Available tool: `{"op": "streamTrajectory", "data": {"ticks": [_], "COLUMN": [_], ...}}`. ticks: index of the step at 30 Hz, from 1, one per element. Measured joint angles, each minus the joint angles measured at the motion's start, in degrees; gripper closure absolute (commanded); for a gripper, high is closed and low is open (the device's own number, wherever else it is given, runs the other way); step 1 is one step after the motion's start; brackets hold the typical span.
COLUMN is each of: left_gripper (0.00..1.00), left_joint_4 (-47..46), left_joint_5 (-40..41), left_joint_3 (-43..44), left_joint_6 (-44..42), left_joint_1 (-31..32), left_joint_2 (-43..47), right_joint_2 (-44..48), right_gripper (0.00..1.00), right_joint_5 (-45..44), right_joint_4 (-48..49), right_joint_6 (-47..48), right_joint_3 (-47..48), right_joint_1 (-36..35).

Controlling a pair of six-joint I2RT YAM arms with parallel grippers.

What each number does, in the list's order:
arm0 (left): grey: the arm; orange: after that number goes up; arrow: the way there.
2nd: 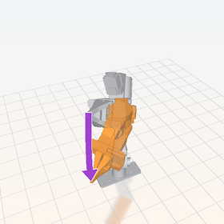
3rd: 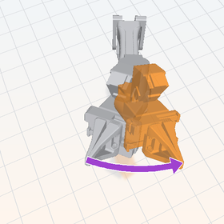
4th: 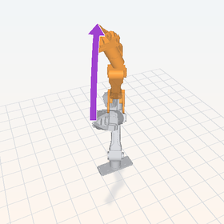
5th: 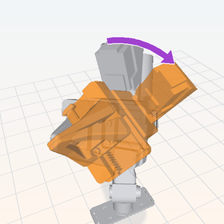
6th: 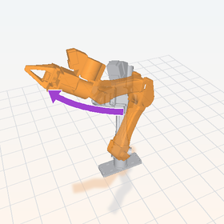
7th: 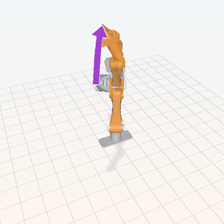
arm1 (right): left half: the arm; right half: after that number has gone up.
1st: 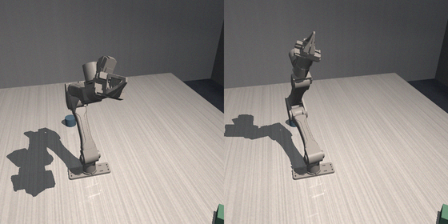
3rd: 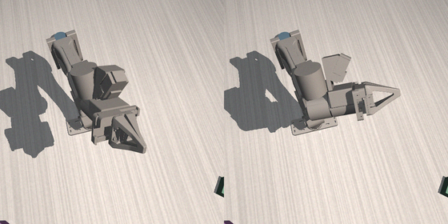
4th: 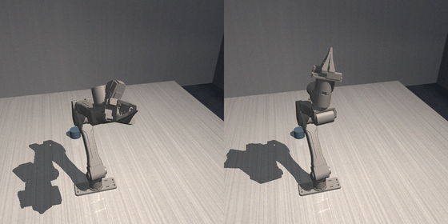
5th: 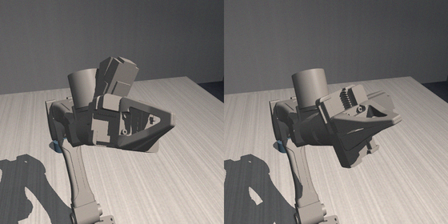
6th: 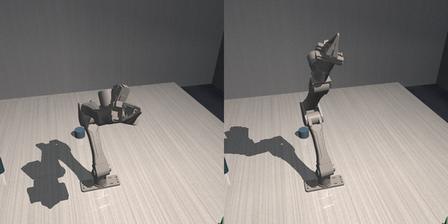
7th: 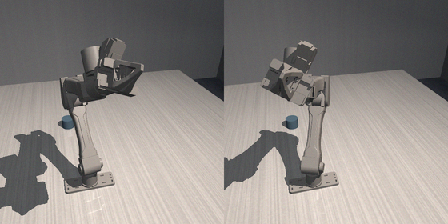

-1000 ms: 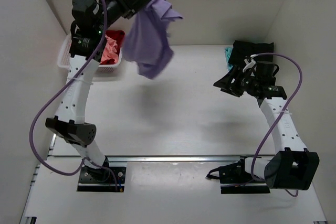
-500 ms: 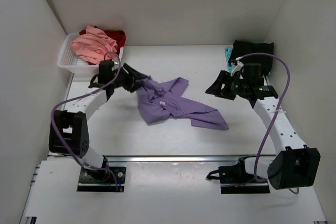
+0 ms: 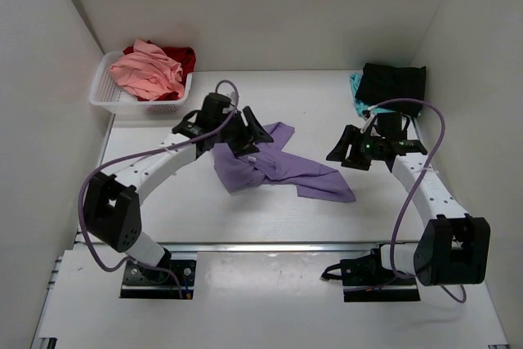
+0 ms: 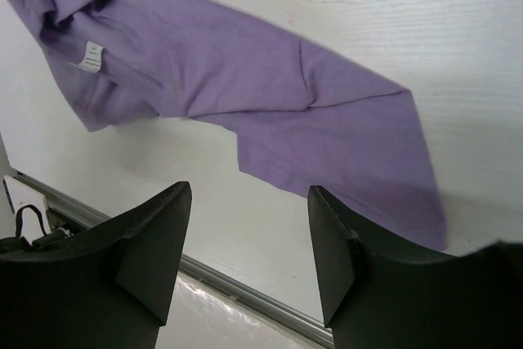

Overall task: Fold and stack the t-shirts
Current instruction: Flatten out the tshirt

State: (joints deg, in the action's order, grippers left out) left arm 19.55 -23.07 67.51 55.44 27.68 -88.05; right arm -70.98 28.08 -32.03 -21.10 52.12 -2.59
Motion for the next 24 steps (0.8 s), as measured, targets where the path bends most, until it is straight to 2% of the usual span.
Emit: {"op": "streamTrajectory", "data": {"ticks": [4, 10, 17, 24], "left_gripper": [0.28, 0.27, 0.26, 0.27], "left_joint_4": [4.9, 4.9, 1.5, 0.2], "left_joint_5": [6.2, 13.1, 16.5, 18.0], "left_joint_3": [-0.1, -4.3, -4.9, 0.3], "left_joint_6": [-1.4, 0.2, 3.0, 4.3], "left_joint_1": [6.3, 9.4, 12.7, 14.4], "left_joint_2": [-0.8, -4.1, -11.9, -18.6], "right_joint_2": [-1.8, -2.1, 0.4, 3.1], "right_gripper": [0.44, 0.44, 0.44, 0.44], "right_joint_5": [0.0, 0.3, 0.9, 1.0], "right_joint_4": [1.0, 2.5, 2.1, 1.2], "right_joint_6": [0.1, 0.1, -0.2, -0.3], "right_joint_3": [-0.2, -0.2, -2.5, -5.0], "right_joint_1": [0.9, 1.6, 1.1, 1.2]}}
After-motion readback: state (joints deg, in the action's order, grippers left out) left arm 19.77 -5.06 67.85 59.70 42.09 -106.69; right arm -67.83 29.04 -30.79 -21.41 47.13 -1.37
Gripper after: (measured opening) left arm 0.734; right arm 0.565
